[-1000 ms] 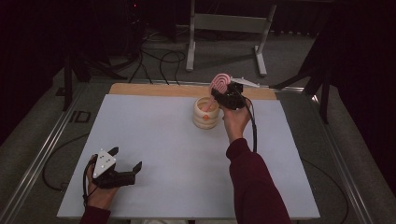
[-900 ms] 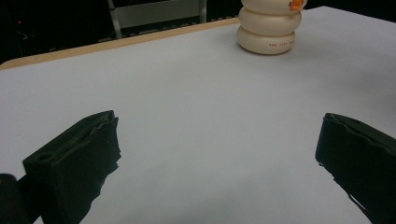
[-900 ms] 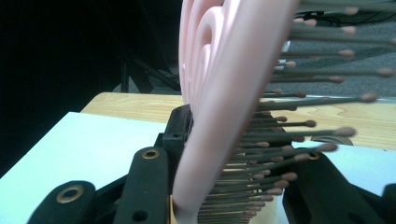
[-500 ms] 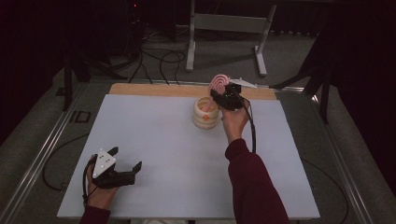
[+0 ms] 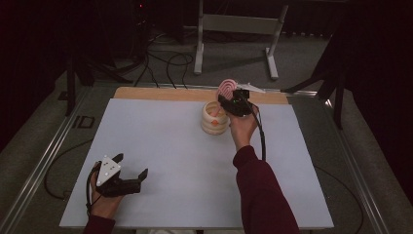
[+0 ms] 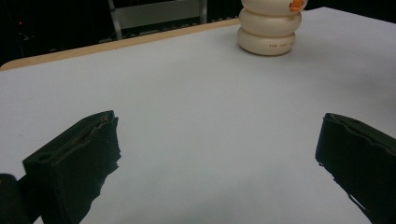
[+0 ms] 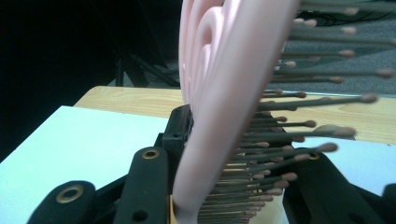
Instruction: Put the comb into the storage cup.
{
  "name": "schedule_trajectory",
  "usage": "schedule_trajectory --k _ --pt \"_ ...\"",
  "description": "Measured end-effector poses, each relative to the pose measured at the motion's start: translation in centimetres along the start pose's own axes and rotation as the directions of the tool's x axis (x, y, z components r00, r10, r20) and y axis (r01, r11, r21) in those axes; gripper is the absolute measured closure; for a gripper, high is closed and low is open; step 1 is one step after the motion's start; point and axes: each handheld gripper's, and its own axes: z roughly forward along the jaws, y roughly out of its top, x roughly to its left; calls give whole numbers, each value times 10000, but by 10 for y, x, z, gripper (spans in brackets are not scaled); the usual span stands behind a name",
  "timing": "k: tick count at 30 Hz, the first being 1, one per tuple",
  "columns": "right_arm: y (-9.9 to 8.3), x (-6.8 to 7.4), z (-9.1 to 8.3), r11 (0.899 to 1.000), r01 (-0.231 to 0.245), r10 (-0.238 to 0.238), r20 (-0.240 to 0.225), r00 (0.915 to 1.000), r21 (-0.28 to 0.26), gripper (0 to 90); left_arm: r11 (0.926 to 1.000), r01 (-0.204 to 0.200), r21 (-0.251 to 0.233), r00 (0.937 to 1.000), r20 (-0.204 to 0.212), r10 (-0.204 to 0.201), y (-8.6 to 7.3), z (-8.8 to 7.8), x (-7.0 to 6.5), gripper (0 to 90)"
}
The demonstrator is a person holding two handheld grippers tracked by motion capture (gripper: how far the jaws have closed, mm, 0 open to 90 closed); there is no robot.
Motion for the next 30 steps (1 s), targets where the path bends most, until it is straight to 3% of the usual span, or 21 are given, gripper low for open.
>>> schedule_trajectory --k 17,30 --pt "-5 4 6 9998 62 -63 46 10000 163 639 10000 21 -24 10000 -3 -21 0 0 0 1" --pt "-8 4 10 9996 152 -160 346 9993 234 638 10000 32 -8 10000 10 -32 0 0 0 1"
